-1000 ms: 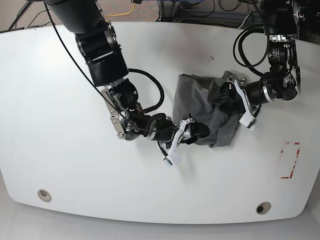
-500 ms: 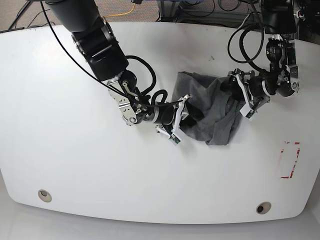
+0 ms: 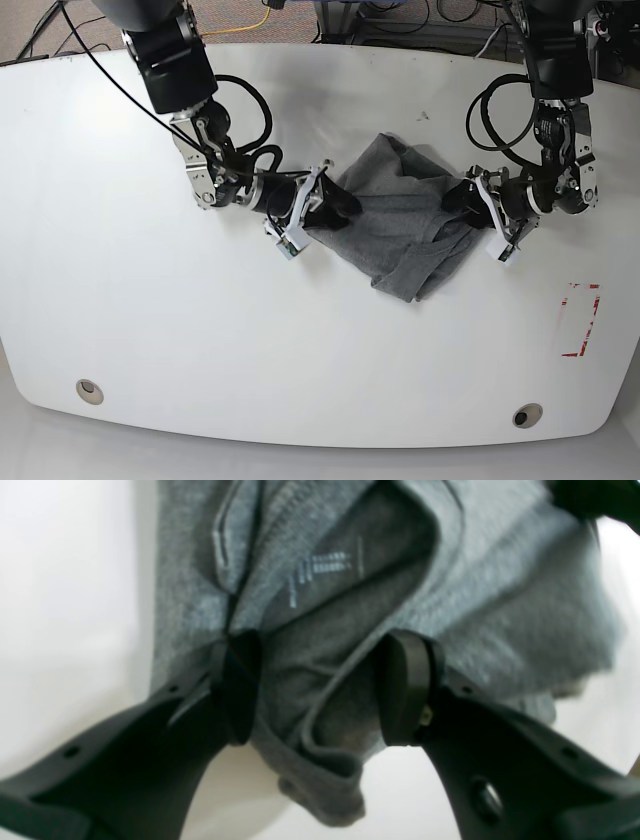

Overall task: Layout the t-shirt on the table in an organized manner, then fold the t-shirt properly
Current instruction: 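Grasp the bundle's sides with both grippers and lift it, then lower the bundle with both grippers and tuck its edges under, then press and square the folded shirt's sides with both grippers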

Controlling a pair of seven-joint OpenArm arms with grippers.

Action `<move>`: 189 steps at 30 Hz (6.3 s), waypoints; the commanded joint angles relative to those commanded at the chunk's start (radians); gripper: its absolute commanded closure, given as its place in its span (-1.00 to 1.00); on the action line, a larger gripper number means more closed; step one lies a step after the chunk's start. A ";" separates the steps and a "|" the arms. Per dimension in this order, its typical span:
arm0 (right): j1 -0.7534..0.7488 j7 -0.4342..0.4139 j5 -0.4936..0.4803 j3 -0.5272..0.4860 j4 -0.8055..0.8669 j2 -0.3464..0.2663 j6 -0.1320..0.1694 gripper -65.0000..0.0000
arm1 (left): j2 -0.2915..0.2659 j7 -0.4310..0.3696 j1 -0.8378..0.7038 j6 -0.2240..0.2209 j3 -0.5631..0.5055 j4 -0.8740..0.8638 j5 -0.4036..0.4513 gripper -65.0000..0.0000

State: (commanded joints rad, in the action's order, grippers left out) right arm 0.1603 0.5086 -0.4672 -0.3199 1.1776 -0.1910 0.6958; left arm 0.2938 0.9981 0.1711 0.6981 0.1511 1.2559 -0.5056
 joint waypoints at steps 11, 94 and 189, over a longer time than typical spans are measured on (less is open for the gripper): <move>-0.130 0.074 0.002 0.032 0.187 0.000 -0.003 0.36 | -0.081 -0.003 0.106 0.000 0.000 0.003 0.000 -0.06; 0.012 0.371 0.215 0.055 0.618 -0.006 -0.117 -0.24 | -0.130 -0.006 -0.072 0.000 -0.160 0.311 0.313 0.65; -0.011 0.252 0.213 0.025 0.391 0.044 -0.112 0.75 | -0.327 -0.012 -0.055 0.000 -0.058 0.344 0.311 0.67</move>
State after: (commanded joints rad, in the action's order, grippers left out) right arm 0.1496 0.7603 -0.2539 -0.2954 1.5689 -0.1465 0.5838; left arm -0.0330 0.9858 0.1158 0.6981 0.0928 1.5996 -0.1941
